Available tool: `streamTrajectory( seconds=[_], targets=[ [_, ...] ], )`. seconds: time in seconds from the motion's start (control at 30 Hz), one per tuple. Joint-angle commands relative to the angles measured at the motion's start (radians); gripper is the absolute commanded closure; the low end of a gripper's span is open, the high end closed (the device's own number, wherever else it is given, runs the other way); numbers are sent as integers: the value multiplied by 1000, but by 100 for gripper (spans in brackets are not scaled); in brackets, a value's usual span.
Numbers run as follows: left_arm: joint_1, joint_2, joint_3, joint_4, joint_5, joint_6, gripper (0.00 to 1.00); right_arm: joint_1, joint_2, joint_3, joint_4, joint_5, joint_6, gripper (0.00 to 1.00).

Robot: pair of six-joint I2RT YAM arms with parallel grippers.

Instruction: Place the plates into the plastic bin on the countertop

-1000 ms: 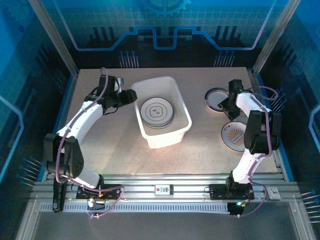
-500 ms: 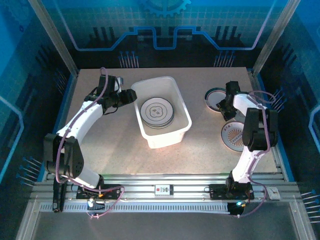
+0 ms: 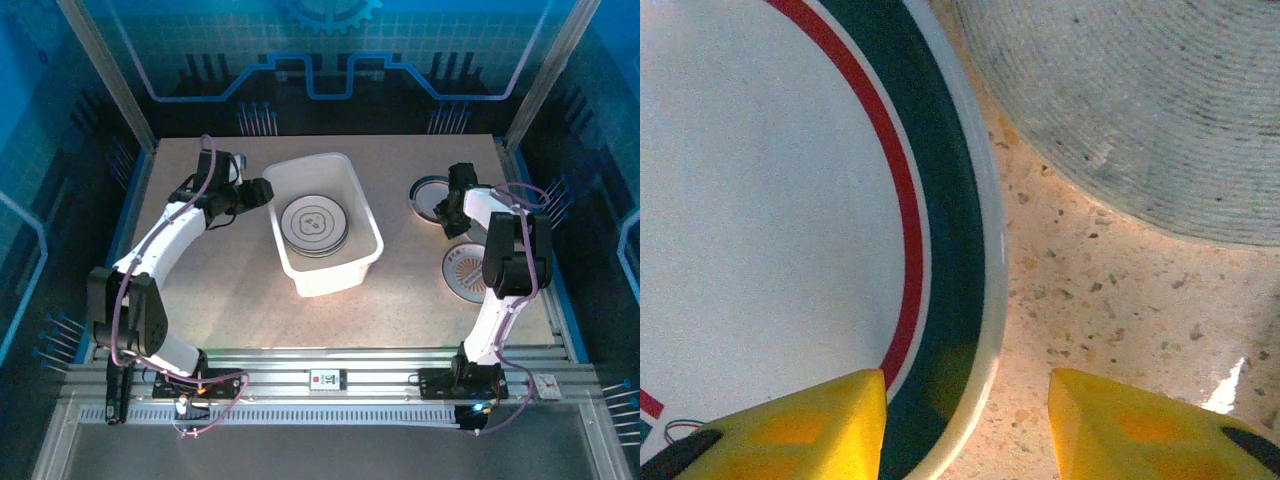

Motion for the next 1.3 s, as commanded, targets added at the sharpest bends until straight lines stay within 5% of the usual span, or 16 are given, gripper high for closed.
streamTrajectory(
  seconds=[0.0,0.2,0.63,1.27],
  targets=[
    [-2,-21,21,16,-11,-23,42,19,34,15,1,30,31,55],
    [-2,-27,19,13,-10,-23,42,23,60,24,-4,28,41,59],
    [-2,-33,22,14,-1,-20,42,41,-7,-62,68,43,75,93],
    [-2,-58,-1,38,18,-22,42,74,-249,-301,278,-35,191,100]
  ],
)
